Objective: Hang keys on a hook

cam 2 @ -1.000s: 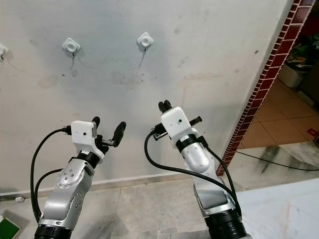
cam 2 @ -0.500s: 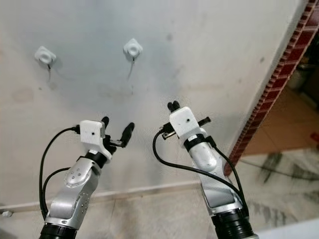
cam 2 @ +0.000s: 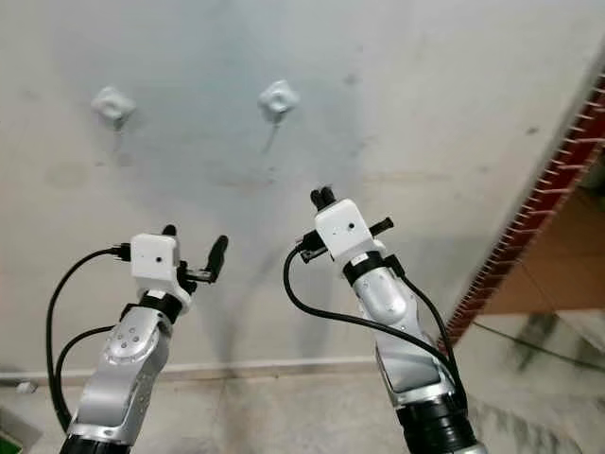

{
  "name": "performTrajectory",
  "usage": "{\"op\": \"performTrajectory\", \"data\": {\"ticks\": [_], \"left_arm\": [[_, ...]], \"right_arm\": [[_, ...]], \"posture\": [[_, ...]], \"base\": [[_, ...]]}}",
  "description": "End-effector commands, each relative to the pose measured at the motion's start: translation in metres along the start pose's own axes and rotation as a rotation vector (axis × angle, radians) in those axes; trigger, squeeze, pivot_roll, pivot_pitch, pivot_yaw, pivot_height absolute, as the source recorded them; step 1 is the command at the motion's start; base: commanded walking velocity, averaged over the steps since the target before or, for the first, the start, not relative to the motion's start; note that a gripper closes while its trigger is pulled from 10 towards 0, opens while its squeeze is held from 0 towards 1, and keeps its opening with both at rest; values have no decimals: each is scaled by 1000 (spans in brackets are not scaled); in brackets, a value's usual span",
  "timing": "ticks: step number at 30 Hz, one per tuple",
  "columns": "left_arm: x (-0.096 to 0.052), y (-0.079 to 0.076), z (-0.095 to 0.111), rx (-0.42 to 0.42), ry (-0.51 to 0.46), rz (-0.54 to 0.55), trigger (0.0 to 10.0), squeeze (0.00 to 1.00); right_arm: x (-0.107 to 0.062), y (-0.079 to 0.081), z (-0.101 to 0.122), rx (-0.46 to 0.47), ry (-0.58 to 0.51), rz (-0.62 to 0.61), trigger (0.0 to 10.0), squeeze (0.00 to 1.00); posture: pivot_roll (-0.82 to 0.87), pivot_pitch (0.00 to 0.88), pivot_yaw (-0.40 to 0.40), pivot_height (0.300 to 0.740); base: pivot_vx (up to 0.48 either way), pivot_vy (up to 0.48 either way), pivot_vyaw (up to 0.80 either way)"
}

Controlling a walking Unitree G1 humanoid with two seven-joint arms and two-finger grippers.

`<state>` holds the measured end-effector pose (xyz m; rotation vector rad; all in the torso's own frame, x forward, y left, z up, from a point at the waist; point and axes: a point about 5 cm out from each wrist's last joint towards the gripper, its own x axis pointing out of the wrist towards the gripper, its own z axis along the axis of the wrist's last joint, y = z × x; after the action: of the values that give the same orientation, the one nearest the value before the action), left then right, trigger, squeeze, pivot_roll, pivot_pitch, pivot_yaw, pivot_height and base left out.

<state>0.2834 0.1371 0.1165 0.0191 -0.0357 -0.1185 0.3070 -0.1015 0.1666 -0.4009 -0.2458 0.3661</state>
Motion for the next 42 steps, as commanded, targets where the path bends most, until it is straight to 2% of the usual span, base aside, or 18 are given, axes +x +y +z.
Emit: {"op": "performTrajectory", "data": {"ticks": [1,14,17,23,25,34,42], "left_arm": [[-1,0,5,17,-16,7,10000,0],[-16,3,1,26,19,-13,10000,0],[-31,11,1,40,42,-23,10000,0],[-56,20,-10,63,103,-25,10000,0],[-59,21,-11,64,113,-26,10000,0],[-58,15,-5,54,104,-77,10000,0],[-54,7,0,18,75,-120,10000,0]], "right_arm": [[1,-2,3,-9,-15,7,10000,0],[-22,-7,-9,-6,33,-5,10000,0],[-41,-14,-15,-17,66,-29,10000,0],[-68,-18,-24,-20,133,-44,10000,0],[-74,-18,-25,-15,147,-49,10000,0],[-82,-16,-20,16,164,-67,10000,0],[-75,-14,-16,35,146,-75,10000,0]], "posture": [[-16,33,25,740],[-17,42,34,740],[-19,45,37,740],[-18,52,43,740],[-18,51,43,740],[-25,44,41,740],[-20,34,36,740]], "base": [[0,0,750],[0,0,740],[0,0,660],[0,0,400],[0,0,0],[0,0,0],[0,0,0]]}}
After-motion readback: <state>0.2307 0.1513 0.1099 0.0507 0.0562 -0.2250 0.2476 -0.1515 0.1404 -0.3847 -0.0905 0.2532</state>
